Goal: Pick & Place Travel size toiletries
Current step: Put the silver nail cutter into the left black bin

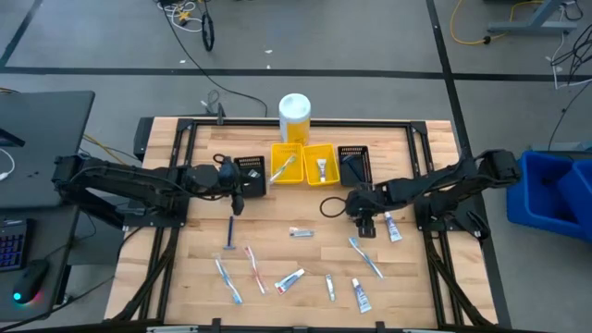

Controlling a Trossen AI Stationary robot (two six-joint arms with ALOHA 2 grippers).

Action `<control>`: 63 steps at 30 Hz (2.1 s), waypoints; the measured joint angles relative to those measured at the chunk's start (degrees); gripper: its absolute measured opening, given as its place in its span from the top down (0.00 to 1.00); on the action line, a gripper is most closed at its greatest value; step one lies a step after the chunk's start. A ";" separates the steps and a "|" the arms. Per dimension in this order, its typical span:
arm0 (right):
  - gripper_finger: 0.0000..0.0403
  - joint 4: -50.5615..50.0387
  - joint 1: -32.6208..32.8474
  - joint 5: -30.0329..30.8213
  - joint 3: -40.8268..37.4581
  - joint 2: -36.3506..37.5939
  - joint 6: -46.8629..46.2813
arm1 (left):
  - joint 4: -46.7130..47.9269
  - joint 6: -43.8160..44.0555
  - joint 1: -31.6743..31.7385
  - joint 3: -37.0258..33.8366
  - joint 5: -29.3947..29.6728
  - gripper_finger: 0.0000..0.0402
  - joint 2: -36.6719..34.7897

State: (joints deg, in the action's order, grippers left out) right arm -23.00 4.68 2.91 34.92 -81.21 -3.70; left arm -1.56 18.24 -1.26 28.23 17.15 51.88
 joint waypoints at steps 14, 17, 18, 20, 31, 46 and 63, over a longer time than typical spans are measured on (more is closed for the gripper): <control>0.75 12.88 -0.17 -1.36 -4.92 -0.10 1.10 | -0.02 0.01 -0.02 0.00 0.27 0.72 0.00; 0.82 15.19 -0.17 -1.66 -4.90 -0.07 -0.72 | -0.04 0.02 -0.02 0.00 0.96 0.72 0.00; 0.84 16.43 -0.17 -1.65 -4.90 -0.07 -1.39 | -0.04 0.00 -0.02 0.00 1.31 0.72 0.00; 0.85 20.19 -0.17 -1.69 -4.90 -0.07 -2.53 | -0.05 0.02 0.00 0.00 1.70 0.72 0.00; 0.84 71.59 -0.36 6.01 -4.40 -0.73 -5.80 | -5.43 -0.59 0.00 -0.01 -0.25 0.72 1.68; 0.84 77.15 -0.75 6.09 4.19 -12.16 -5.49 | -30.13 -0.97 -0.02 -0.04 -14.25 0.72 20.15; 0.84 77.21 -0.97 6.09 11.10 -20.06 -6.85 | -38.12 -2.47 -0.02 0.00 -16.04 0.50 24.17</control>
State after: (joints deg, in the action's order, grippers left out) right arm 54.22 3.70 8.99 46.02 -101.27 -10.55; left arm -39.68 15.77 -1.28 28.23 1.10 76.05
